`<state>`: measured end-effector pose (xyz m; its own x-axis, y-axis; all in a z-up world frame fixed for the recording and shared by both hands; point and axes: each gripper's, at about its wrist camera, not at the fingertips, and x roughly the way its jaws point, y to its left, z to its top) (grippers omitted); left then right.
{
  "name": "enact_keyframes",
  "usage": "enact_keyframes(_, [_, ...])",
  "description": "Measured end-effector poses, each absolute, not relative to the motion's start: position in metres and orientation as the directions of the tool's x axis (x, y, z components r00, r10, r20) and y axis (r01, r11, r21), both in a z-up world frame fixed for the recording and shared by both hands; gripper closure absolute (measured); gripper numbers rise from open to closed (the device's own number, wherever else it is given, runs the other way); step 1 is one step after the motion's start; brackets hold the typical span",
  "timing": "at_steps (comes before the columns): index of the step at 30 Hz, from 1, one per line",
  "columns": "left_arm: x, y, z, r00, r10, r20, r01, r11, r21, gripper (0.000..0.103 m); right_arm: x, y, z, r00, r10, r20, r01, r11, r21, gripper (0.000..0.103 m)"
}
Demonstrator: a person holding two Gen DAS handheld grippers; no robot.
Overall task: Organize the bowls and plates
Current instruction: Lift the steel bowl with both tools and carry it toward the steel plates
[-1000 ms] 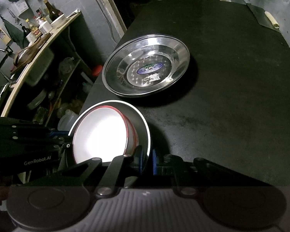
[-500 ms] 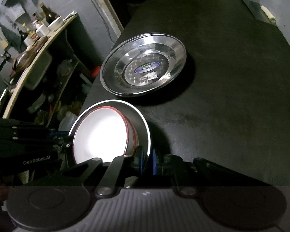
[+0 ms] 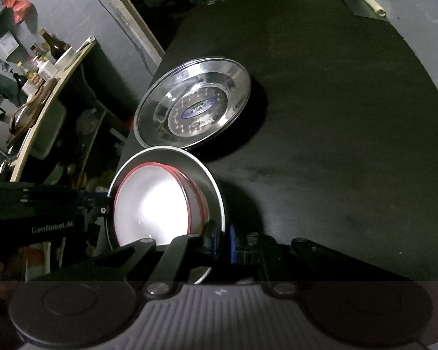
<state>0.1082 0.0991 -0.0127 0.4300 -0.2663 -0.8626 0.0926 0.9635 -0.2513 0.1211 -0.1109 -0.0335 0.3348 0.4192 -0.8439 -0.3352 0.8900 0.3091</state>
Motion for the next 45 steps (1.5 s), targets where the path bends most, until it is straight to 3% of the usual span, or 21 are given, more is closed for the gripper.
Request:
enact_keyframes(29, [0.1147, 0.0925, -0.0206, 0.383, -0.242, -0.891, 0.119, 0.970, -0.212, 0.095, 0.1218, -0.1020, -0.0390, 0.356, 0.369, -0.859, -0.337, 0.908, 0.251, 0.090])
enact_keyframes(45, [0.1153, 0.0914, -0.0208, 0.381, -0.238, -0.893, 0.119, 0.971, -0.208, 0.094, 0.1271, -0.1081, -0.0439, 0.338, 0.399, -0.853, -0.291, 0.906, 0.308, 0.090])
